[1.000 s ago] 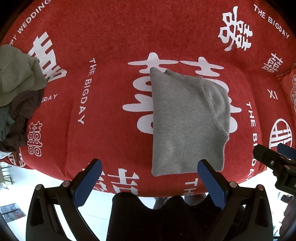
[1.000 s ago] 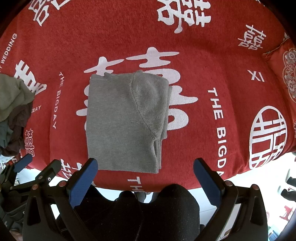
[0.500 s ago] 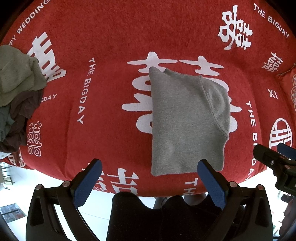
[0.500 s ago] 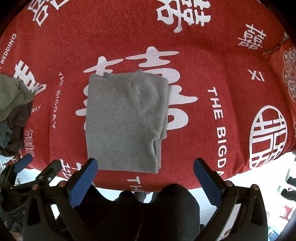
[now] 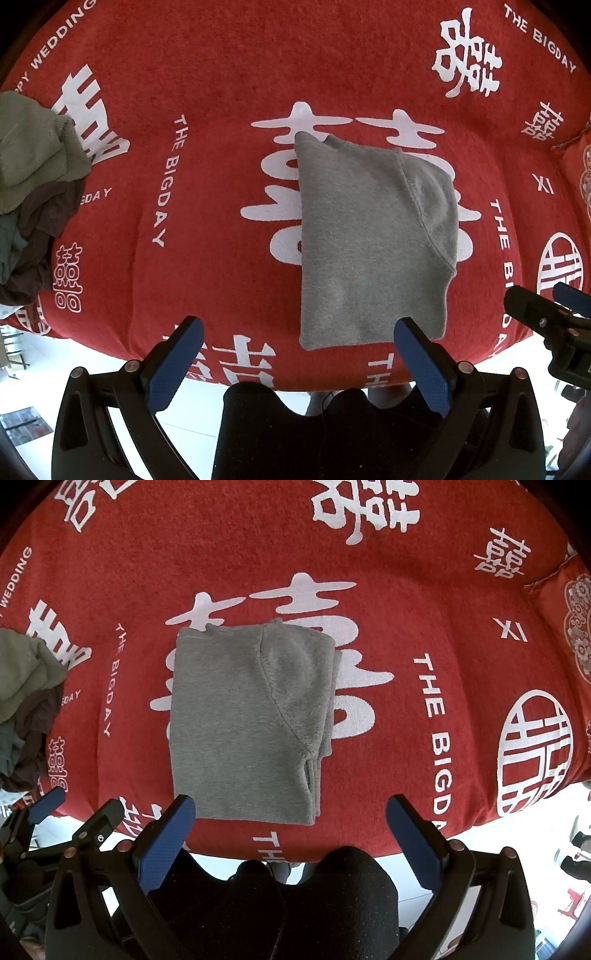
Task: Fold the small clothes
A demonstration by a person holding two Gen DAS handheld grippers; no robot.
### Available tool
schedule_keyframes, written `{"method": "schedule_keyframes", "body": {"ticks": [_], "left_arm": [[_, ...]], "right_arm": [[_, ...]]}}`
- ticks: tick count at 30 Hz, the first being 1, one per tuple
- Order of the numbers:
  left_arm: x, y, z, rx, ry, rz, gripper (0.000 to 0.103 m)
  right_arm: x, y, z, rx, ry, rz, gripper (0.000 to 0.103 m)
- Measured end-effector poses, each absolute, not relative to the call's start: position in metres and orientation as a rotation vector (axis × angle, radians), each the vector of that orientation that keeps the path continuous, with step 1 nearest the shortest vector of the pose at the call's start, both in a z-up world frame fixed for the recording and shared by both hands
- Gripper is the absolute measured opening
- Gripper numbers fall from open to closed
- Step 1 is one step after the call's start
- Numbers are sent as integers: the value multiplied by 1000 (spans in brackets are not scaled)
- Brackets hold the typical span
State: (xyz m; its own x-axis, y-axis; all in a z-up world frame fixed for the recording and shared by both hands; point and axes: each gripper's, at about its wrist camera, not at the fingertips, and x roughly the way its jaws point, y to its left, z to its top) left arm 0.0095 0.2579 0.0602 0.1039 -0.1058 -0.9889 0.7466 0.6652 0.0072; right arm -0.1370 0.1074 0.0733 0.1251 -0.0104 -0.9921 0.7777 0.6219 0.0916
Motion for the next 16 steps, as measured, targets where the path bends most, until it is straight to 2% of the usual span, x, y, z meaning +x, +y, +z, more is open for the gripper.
{"method": "schedule_keyframes", "body": {"ticks": [16], "left_arm": [[17,256,64,591,1313,-729,103]], "right_arm": [[-138,108,73,728,1337,-660,103]]}}
